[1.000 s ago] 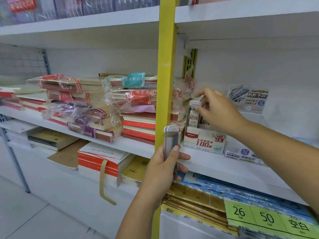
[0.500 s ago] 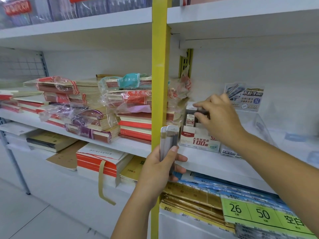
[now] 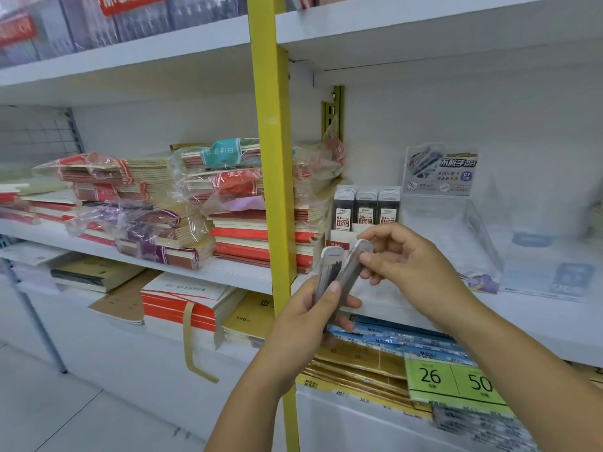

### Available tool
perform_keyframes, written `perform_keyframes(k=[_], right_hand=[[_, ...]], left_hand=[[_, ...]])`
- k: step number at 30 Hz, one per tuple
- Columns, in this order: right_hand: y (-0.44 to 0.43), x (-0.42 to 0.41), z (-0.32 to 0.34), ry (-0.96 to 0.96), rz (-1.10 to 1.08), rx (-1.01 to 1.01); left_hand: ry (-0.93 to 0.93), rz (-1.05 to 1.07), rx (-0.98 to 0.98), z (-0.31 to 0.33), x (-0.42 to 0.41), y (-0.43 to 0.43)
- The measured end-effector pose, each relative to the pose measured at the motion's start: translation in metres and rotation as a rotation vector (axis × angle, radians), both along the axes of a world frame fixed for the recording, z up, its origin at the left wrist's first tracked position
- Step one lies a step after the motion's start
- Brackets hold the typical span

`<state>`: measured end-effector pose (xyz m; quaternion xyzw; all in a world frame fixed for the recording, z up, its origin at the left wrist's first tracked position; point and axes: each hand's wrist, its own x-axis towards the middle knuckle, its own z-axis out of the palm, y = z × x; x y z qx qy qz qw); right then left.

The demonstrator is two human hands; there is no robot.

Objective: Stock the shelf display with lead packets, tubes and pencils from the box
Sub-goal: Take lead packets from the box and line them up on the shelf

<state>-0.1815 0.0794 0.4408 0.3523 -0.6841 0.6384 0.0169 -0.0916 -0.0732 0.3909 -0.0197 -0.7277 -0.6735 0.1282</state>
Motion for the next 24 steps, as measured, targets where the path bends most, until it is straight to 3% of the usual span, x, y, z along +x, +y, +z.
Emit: perform_keyframes(k=[6,13,19,24], right_hand=[[-0.006,0.005,-0.001,-0.013,-0.015,0.03],[-0.005,0.004,0.007,-0.023,-0.184,-0.058],[-0.004,-0.014,0.059,0.298,-0.34,-0.065],[-0.027,-0.042,0.086,0.52,-0.395,0.15]], left_hand=[[0.011,0.054,-0.064,-0.003,-0.001,-0.001],[-0.022,0.067,0.025,-0.005,0.001,-0.005],[-0.019,0.138,0.082,-0.003,-0.003,-0.014],[-0.009,0.139,0.08,-0.002,-0.004,-0.019]])
